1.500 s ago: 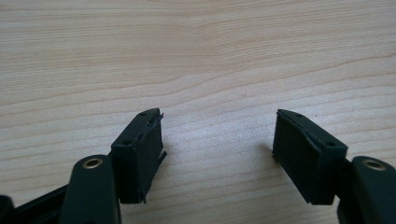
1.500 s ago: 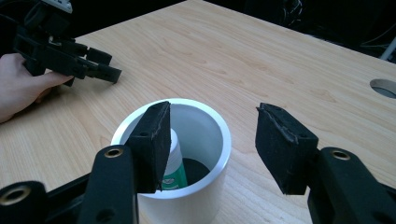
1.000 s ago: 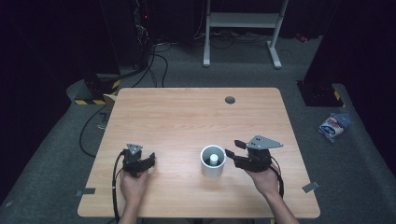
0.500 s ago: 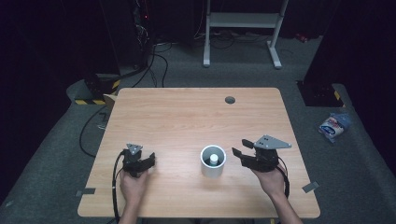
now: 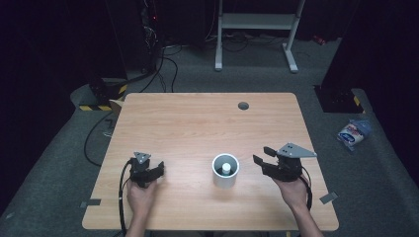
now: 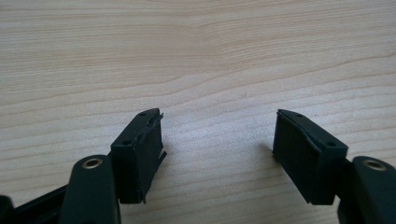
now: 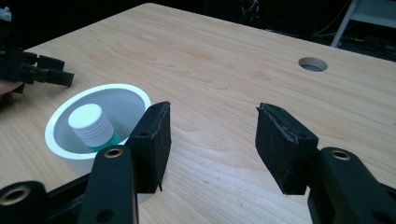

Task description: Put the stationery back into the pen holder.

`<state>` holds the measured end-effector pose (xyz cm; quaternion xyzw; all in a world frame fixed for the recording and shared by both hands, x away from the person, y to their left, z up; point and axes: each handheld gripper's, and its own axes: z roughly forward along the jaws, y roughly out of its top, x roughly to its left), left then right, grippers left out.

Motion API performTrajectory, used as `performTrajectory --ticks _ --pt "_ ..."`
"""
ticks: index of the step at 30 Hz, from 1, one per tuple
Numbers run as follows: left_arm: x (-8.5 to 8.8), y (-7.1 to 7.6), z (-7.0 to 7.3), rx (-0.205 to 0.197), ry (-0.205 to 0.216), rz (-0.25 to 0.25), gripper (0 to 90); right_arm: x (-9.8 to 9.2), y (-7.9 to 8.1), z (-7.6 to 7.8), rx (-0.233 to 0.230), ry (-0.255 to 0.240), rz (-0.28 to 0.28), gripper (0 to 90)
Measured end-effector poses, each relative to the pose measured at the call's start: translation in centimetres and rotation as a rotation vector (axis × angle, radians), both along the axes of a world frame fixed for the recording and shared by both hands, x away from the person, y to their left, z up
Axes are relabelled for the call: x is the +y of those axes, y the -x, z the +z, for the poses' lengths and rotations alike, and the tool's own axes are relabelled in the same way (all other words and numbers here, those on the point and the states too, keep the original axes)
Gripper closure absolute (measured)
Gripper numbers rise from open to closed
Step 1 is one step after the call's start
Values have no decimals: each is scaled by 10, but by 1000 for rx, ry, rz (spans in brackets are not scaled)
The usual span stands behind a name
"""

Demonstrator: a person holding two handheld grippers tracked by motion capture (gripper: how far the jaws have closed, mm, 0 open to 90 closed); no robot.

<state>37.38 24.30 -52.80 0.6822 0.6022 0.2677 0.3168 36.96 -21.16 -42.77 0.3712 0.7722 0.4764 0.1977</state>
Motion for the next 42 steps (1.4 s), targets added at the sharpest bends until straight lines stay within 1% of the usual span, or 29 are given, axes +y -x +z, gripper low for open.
performTrajectory --ticks 7,13,18,20,21,26,34,37,42 --pt "0 0 0 2 -3 -2 328 -7 0 -1 -2 0 -18 455" --pt "0 0 0 3 -4 -3 328 -14 0 -2 3 -13 -38 455" --pt "0 0 0 3 -1 -3 327 -16 1 -3 3 -7 -50 455" --pt "1 0 0 3 -1 -4 327 -18 1 -4 4 -6 -58 455" --pt "0 0 0 3 0 -3 327 -18 1 -5 14 -14 -67 455" --pt "0 0 0 2 -1 -3 327 -22 0 -8 13 -2 -76 455" --pt "0 0 0 5 -4 -4 327 -31 1 -13 26 -7 -98 455" --pt "0 0 0 5 -5 -4 327 -34 2 -14 23 -7 -104 456" --pt "0 0 0 3 -7 -3 326 -38 3 -19 37 -13 -118 456"
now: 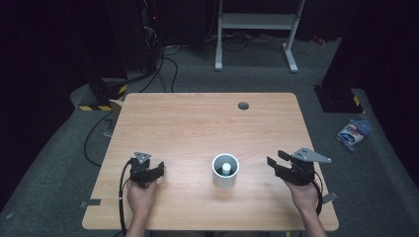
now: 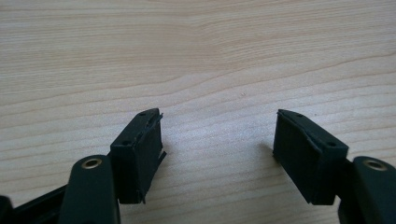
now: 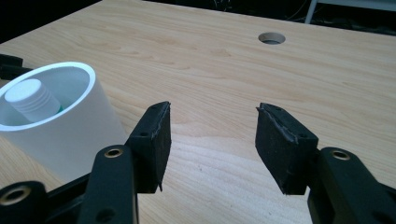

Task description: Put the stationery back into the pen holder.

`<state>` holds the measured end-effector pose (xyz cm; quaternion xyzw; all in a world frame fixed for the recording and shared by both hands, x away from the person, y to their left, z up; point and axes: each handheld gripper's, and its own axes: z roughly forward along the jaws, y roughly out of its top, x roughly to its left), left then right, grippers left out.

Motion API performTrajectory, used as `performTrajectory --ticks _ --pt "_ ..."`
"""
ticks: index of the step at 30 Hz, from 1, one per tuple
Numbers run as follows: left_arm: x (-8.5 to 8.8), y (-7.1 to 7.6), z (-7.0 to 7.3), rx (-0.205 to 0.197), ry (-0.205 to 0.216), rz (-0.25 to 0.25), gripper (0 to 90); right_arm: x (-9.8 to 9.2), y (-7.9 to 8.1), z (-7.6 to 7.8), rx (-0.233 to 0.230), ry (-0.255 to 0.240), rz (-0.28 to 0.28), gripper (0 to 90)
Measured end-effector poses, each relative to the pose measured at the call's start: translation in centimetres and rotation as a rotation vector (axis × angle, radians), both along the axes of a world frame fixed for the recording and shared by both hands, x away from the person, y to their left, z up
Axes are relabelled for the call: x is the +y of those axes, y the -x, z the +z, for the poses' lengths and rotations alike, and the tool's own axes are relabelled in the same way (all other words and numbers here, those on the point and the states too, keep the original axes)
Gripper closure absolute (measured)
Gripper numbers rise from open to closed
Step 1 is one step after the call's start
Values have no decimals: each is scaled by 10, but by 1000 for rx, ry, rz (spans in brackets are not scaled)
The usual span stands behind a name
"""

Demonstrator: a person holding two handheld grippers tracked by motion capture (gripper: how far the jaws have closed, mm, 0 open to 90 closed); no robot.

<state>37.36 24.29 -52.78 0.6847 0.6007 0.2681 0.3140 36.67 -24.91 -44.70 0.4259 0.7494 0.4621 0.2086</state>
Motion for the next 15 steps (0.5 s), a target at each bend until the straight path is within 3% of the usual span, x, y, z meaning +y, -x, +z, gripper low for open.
performTrajectory --ticks 15 --pt "0 0 0 -1 3 2 326 -8 2 -16 44 13 -20 456"
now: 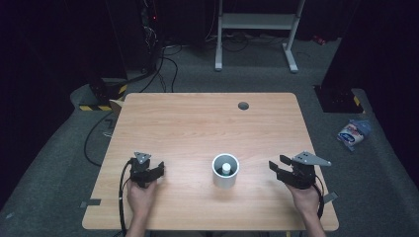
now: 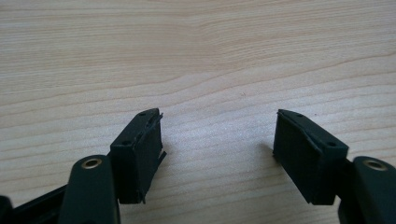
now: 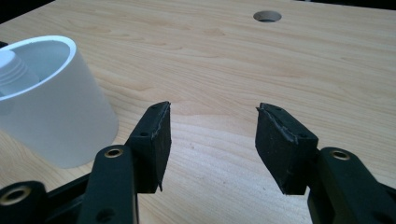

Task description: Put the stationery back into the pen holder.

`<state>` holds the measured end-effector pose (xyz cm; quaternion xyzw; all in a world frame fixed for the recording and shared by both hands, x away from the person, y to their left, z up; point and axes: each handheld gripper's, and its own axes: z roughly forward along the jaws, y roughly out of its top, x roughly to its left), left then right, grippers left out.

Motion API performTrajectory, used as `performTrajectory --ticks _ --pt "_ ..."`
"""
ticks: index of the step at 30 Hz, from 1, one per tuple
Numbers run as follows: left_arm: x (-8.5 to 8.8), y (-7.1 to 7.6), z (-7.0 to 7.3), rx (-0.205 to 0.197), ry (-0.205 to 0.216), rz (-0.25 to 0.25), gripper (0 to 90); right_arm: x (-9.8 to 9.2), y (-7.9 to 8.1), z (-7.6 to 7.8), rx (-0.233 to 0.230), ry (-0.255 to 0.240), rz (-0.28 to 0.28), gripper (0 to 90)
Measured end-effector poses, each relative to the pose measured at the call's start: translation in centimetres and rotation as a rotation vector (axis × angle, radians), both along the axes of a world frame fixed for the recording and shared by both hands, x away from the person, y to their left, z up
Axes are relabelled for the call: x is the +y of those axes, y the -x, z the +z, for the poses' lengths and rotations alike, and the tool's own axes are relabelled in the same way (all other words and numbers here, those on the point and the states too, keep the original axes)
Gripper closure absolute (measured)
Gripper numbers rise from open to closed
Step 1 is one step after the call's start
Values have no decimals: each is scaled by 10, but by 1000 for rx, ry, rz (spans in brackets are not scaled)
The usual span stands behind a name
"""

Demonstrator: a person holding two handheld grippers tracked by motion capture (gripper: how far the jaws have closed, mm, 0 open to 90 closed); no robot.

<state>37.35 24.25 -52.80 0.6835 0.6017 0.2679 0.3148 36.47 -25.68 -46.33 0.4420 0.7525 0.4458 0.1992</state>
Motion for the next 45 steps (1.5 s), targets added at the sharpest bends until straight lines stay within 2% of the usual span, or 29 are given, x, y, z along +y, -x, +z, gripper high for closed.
performTrajectory --ticks 8,20,28,36,45 --pt "0 0 0 -2 3 2 325 0 -1 -9 28 8 0 456" --pt "0 0 0 -2 2 2 325 10 -6 -27 72 78 7 459" --pt "0 0 0 0 0 0 325 13 -11 -36 91 100 6 459" --pt "0 0 0 2 1 -1 325 16 -16 -45 108 114 -15 459" --pt "0 0 0 2 0 -1 324 19 -21 -54 116 154 -33 459"
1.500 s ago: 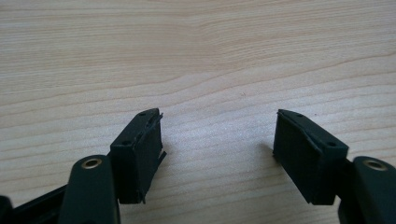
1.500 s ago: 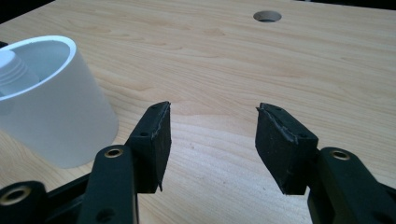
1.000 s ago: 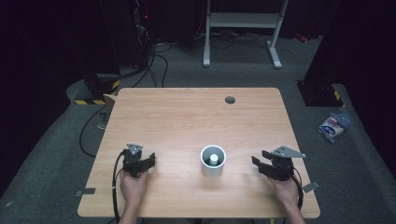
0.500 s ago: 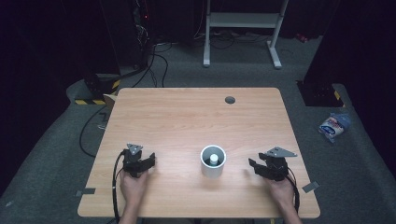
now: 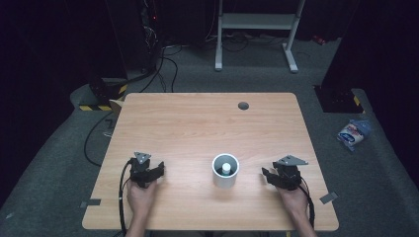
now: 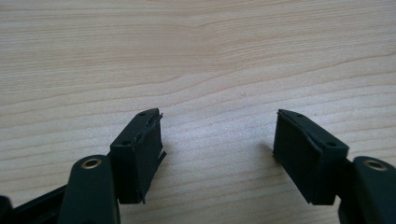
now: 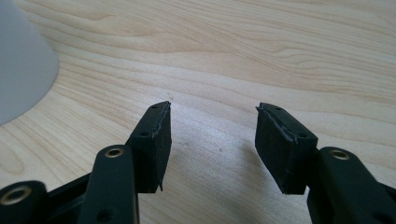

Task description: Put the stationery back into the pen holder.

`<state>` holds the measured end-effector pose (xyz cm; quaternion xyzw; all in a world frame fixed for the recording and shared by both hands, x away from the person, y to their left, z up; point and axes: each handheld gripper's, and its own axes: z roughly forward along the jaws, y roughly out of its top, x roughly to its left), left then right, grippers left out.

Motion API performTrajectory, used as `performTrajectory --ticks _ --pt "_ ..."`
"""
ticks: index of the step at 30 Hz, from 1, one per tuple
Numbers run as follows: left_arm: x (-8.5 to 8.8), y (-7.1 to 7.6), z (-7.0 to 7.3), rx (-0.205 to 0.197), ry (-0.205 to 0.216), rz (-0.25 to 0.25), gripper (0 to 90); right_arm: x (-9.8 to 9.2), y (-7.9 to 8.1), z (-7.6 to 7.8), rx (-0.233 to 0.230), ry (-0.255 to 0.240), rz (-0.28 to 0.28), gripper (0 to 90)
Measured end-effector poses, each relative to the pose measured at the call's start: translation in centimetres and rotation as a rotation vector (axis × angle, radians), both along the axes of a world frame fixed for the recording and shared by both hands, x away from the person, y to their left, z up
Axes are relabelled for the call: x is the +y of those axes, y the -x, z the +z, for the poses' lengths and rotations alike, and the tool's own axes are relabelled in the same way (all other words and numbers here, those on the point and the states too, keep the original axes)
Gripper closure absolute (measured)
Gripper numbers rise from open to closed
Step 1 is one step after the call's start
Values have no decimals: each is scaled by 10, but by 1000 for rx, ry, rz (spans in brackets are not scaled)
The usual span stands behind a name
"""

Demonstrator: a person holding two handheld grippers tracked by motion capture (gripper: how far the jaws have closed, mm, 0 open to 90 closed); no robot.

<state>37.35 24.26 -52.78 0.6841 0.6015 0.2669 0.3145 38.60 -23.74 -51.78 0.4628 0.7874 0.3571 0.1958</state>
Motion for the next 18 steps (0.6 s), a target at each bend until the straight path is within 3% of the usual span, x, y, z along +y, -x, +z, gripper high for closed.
performTrajectory --ticks 5,18 --pt "0 0 0 -4 1 2 324 2 -2 -5 -6 42 -3 449" --pt "0 0 0 -4 0 1 320 2 -3 -5 -5 44 -17 432"
